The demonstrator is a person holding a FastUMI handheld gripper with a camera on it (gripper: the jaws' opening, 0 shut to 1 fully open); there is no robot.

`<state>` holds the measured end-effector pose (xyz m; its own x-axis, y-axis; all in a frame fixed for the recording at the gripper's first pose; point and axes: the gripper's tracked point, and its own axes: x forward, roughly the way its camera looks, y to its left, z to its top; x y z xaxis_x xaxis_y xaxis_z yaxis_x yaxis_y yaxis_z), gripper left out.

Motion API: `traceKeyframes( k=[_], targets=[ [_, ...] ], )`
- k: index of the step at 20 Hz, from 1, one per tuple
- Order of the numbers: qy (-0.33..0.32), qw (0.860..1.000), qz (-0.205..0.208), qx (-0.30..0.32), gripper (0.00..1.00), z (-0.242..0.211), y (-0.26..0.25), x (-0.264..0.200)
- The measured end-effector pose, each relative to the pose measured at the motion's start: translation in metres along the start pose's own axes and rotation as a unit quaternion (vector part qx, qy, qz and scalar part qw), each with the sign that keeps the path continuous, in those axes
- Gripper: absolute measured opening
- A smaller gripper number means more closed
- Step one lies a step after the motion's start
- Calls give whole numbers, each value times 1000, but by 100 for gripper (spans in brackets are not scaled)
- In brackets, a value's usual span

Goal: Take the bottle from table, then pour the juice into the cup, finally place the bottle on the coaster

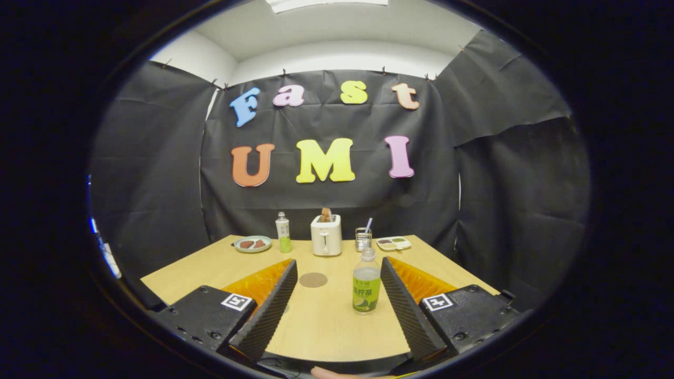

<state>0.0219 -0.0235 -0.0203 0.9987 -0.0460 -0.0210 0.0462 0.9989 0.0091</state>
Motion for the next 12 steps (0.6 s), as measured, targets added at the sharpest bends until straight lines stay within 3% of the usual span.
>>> traceKeyframes(
  k=[5,12],
  targets=[
    [3,1000,-8,-1,100,-19,-15,16],
    [16,1000,20,4,100,-45,-36,56]
  ],
)
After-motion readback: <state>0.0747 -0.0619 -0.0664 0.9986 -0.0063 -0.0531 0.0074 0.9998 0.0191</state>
